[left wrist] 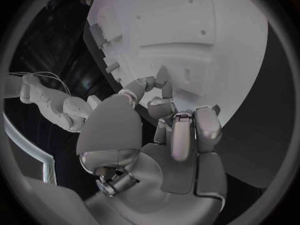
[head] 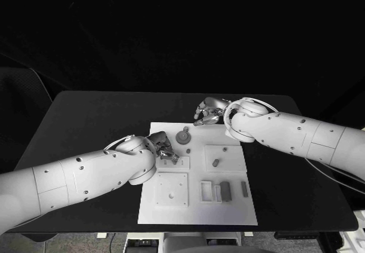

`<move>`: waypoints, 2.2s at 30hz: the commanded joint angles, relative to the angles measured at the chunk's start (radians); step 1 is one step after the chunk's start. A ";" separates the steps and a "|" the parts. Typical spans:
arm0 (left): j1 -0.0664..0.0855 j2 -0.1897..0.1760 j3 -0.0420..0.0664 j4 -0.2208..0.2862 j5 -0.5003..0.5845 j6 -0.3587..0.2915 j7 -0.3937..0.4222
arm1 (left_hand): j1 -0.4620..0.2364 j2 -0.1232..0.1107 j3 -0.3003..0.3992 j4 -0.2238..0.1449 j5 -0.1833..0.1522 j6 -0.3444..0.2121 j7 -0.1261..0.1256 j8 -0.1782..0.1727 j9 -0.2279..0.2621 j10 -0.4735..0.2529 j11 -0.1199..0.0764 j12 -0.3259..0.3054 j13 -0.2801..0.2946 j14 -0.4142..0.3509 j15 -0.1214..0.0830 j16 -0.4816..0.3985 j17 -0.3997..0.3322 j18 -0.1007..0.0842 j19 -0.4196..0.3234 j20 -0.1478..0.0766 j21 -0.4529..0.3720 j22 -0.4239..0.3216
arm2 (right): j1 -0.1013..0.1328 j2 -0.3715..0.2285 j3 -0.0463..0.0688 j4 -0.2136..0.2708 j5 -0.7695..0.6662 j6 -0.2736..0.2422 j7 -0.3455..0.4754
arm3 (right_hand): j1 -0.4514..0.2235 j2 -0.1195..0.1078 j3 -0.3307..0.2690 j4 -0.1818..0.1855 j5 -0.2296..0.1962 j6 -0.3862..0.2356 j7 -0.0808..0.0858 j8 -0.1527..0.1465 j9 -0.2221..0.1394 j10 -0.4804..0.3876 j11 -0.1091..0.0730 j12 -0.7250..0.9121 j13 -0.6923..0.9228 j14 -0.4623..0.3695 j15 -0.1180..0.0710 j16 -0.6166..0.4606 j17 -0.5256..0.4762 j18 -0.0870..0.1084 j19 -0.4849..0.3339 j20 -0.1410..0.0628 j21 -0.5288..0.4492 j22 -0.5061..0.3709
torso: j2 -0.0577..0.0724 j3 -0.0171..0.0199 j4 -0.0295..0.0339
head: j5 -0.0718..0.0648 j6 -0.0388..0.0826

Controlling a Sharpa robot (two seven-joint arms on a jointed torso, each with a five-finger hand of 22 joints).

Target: Assemble the parts on the task board

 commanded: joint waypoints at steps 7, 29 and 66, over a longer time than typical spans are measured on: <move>0.000 -0.003 0.001 0.021 0.067 -0.064 -0.010 | 0.013 0.012 0.066 -0.058 0.097 0.312 -0.046 0.084 0.091 0.122 -0.014 0.014 0.005 0.128 -0.002 0.016 0.007 0.085 0.014 0.000 0.148 0.006 | -0.001 -0.002 0.000 0.001 -0.005 0.014 0.001 | -0.010 0.001 0.004 0.004 0.004 0.008 0.014 0.001 -0.001 0.006 -0.003 0.003 -0.001 -0.002 -0.005 0.002 0.000 0.012 -0.004 0.000 0.005 -0.002 | 0.000 0.0001 -0.0002 | 0.004 0.000; 0.000 -0.013 0.001 0.022 0.041 -0.028 -0.033 | 0.014 0.012 0.069 -0.059 0.115 0.318 -0.049 0.090 0.094 0.127 -0.016 0.019 0.006 0.133 -0.002 0.025 0.017 0.085 0.019 0.000 0.150 0.009 | -0.001 -0.009 0.000 0.007 -0.005 0.017 0.000 | -0.010 0.001 0.004 0.004 0.004 0.008 0.014 0.001 -0.001 0.006 -0.003 0.003 -0.001 -0.001 -0.005 0.003 0.000 0.012 -0.004 0.000 0.005 -0.002 | 0.000 -0.0016 0.0007 | 0.011 0.000; -0.001 0.001 0.001 0.004 0.089 0.033 -0.016 | -0.082 -0.007 0.006 -0.038 -0.056 0.274 -0.034 0.091 0.100 0.103 -0.008 0.012 -0.004 0.116 -0.003 0.014 0.000 0.085 0.017 0.000 0.139 0.025 | -0.001 -0.010 0.000 0.014 -0.005 0.017 -0.001 | -0.012 0.001 0.005 0.004 0.004 0.008 0.014 0.001 -0.002 0.006 -0.003 0.003 -0.002 -0.002 -0.005 0.003 -0.001 0.012 -0.004 0.000 0.005 -0.002 | 0.000 -0.0006 -0.0001 | 0.009 0.001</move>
